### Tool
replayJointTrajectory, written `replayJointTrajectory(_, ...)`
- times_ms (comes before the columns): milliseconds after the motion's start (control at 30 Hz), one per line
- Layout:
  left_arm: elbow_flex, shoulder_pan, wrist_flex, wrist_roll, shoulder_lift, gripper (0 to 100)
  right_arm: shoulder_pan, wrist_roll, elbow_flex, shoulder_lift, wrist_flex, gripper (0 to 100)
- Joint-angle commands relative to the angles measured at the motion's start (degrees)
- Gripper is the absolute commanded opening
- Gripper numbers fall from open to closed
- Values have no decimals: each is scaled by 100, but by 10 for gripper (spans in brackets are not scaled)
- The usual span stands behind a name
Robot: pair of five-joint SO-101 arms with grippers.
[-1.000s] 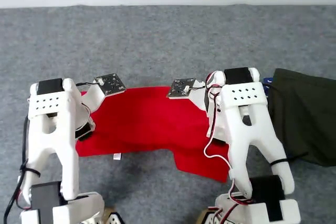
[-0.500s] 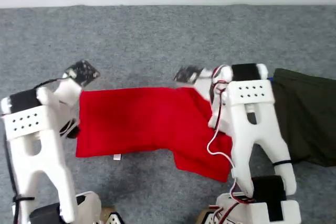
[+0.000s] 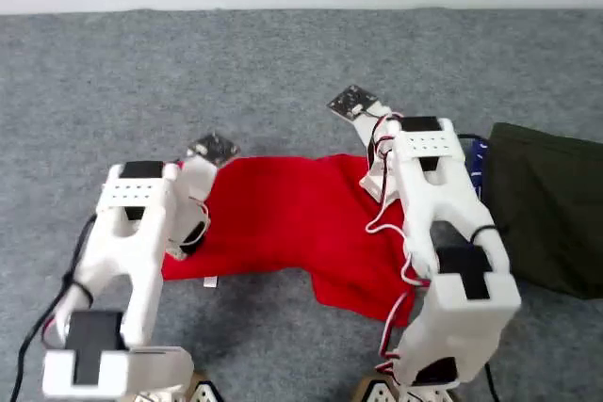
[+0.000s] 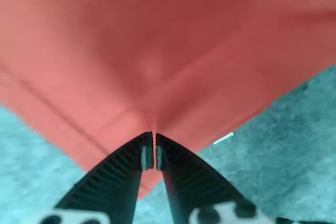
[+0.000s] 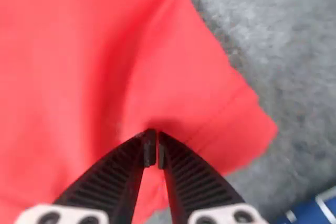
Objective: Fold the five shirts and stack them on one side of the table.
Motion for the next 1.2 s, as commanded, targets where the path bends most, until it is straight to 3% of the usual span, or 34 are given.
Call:
replayJointTrajectory(0,-31,-422,-193,-457,510,14,189,-62,-325,242,-365,10)
replayJointTrajectory(233,-971,-1380,158,-765,1152,14,532,-70,-1064,532,-163,10)
replayJointTrajectory(367,-1543,-1398,791,-1125,1152,14,444,-62,-1802,549,567,10)
replayJointTrajectory(633,-2589,-1011,1705,-1108,1143,14,-22,-88,-2910,541,1859,10)
replayJointTrajectory(867,-2976,-563,396,246,1292,14,-163,-97,-2998,1156,840,10)
replayJointTrajectory(1000,-2897,-448,-413,563,1934,15,-75,-97,-3024,1824,321,10)
replayJointTrajectory(1167,-3433,-844,-220,589,3007,15,286,-97,-3297,2202,400,10)
